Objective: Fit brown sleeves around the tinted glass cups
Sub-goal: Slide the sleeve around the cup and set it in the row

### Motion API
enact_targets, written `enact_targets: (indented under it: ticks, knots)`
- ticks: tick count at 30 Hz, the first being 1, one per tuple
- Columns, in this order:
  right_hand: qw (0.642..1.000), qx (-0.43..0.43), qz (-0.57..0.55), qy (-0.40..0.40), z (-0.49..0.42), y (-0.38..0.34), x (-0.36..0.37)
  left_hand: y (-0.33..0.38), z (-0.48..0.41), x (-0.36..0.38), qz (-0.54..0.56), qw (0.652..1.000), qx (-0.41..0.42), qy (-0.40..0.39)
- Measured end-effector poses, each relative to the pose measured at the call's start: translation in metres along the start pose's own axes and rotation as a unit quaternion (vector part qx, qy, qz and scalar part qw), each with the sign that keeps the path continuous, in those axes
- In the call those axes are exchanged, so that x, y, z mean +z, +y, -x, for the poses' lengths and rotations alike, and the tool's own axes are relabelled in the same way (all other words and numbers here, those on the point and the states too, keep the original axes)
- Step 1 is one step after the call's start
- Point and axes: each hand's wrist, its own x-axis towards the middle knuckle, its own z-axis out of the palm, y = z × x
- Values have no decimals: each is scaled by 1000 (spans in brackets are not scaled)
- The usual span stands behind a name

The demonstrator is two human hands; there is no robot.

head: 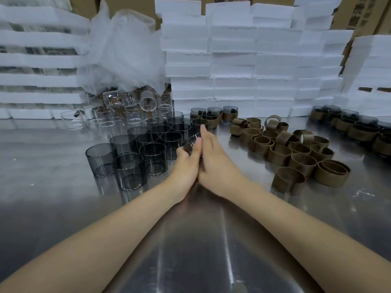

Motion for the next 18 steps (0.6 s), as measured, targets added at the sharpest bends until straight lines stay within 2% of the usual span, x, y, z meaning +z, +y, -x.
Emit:
enact_targets:
  ticks: [2,4,10,14,16,18]
  knots:
    - [997,-4,71,7,4,-8,9,-3,2,-3,-106,993,38,20]
    - [998,2,61,22,3,-6,8,-3,4,-3,-148,987,63,23]
    - [983,100,-146,-57,-7,10,-5,-5,2,-2,-190,977,92,29]
    - [930,69,-350,-90,-13,25,-15,-9,2,-3,-184,975,122,4]
    - [927,73,-363,-52,-11,23,-11,-8,1,-3,-154,980,126,-2]
    - [945,109,-307,31,-9,19,-2,-9,0,-2,-130,983,128,13]
